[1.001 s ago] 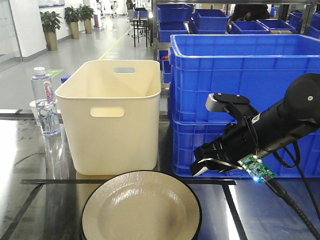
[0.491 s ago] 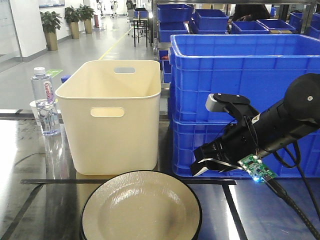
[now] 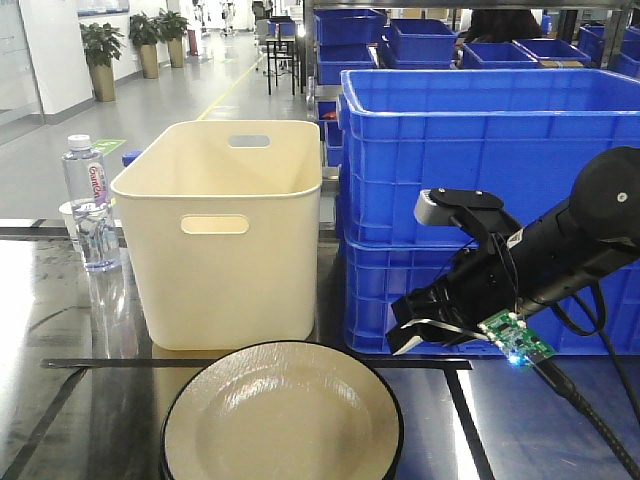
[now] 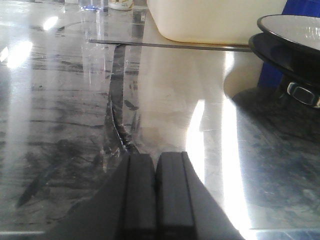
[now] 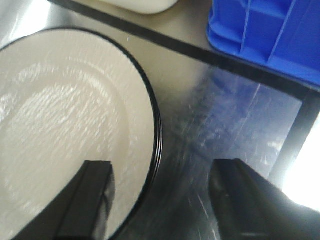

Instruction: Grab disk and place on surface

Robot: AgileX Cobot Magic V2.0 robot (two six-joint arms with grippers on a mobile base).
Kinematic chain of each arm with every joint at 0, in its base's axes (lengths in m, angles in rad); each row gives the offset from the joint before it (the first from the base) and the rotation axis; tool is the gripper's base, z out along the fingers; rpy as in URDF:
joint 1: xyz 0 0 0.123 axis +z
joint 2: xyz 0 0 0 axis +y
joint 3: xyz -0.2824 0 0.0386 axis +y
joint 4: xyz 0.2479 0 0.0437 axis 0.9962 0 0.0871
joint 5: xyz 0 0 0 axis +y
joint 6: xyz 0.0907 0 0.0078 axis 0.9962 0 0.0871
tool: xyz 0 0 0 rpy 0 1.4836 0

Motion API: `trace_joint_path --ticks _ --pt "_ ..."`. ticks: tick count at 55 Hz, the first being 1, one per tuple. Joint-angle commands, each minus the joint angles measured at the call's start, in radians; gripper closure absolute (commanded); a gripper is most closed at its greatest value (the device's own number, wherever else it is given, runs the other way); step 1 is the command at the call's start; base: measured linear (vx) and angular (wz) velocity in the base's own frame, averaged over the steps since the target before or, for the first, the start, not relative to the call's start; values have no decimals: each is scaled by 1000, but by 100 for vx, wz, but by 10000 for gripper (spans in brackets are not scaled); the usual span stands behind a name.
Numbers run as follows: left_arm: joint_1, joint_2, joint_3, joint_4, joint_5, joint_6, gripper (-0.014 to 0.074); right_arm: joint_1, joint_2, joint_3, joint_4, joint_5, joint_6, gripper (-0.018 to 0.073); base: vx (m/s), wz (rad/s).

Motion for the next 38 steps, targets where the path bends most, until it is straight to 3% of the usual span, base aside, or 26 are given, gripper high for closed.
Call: trace_joint_path --ticks 1,10,21,38 --pt "-4 -15 -21 -3 -84 -9 601 -6 -79 -32 5 1 0 168 0 0" --pt "-4 -15 -21 -3 -84 -9 601 -6 -240 65 -4 -69 37 330 0 0" --pt "-4 -15 -21 -3 -84 -9 601 -8 -552 387 -76 -268 47 572 0 0" --pt "-4 -15 -21 -3 -84 -9 601 -30 -1111 846 -309 -480 216 568 0 0"
